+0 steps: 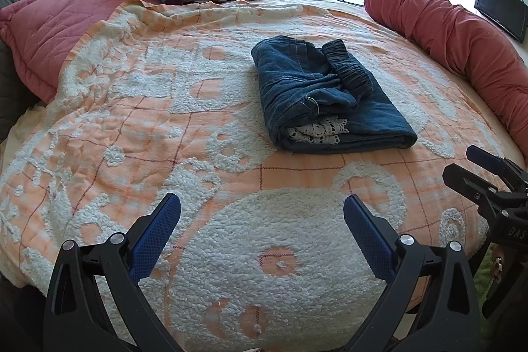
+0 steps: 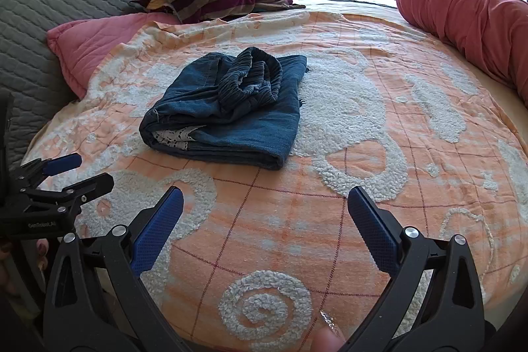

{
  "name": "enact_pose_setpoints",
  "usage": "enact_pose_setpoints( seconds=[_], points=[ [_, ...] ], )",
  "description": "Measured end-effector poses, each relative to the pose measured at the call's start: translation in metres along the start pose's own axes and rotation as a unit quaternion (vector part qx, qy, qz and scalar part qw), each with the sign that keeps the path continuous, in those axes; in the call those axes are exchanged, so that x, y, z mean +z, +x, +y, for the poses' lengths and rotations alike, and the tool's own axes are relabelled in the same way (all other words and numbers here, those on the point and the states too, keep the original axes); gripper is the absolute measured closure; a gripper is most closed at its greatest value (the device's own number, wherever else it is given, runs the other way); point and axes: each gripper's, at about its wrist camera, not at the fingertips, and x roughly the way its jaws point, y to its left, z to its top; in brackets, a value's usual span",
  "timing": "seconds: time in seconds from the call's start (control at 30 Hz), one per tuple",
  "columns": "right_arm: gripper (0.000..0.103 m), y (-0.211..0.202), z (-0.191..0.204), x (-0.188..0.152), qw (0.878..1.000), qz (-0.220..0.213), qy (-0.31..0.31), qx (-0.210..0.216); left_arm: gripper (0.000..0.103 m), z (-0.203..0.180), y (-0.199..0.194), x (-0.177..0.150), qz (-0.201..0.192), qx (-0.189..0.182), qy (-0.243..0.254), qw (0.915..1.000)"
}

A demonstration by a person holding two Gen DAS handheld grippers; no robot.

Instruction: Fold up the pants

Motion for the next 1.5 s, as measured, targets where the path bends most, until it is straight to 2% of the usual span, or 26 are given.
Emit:
enact_pose_setpoints(
  seconds=[1.5],
  points=[
    [0.009, 0.0046, -0.001, -0.0015, 1.0, 0.004, 0.0, -0.004, 0.004, 0.0036, -0.0029, 0.0042, 0.0, 0.012, -0.001, 0.9999]
  ],
)
